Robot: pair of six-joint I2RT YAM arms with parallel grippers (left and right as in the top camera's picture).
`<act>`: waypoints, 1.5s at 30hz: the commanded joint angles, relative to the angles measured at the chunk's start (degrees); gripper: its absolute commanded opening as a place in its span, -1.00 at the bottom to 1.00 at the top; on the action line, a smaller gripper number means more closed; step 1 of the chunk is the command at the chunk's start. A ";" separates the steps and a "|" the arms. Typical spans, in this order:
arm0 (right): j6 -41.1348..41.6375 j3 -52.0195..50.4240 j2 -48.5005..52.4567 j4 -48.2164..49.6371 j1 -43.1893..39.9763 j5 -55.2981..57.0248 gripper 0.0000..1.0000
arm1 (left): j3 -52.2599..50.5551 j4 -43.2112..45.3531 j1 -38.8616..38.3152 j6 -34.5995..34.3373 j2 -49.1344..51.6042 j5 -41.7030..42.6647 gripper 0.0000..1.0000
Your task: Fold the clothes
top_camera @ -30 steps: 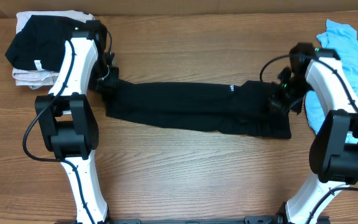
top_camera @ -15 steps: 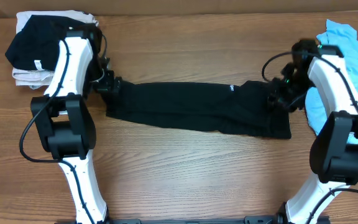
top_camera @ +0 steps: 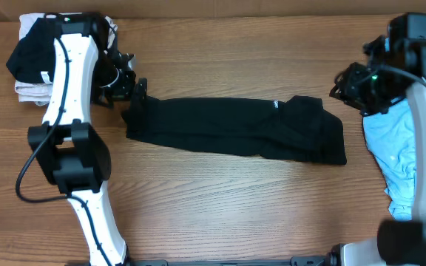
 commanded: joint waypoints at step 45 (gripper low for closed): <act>-0.26 -15.19 -15.61 5.86 0.20 -3.13 0.67 | -53.42 56.11 0.28 -0.33 -10.86 0.46 -0.08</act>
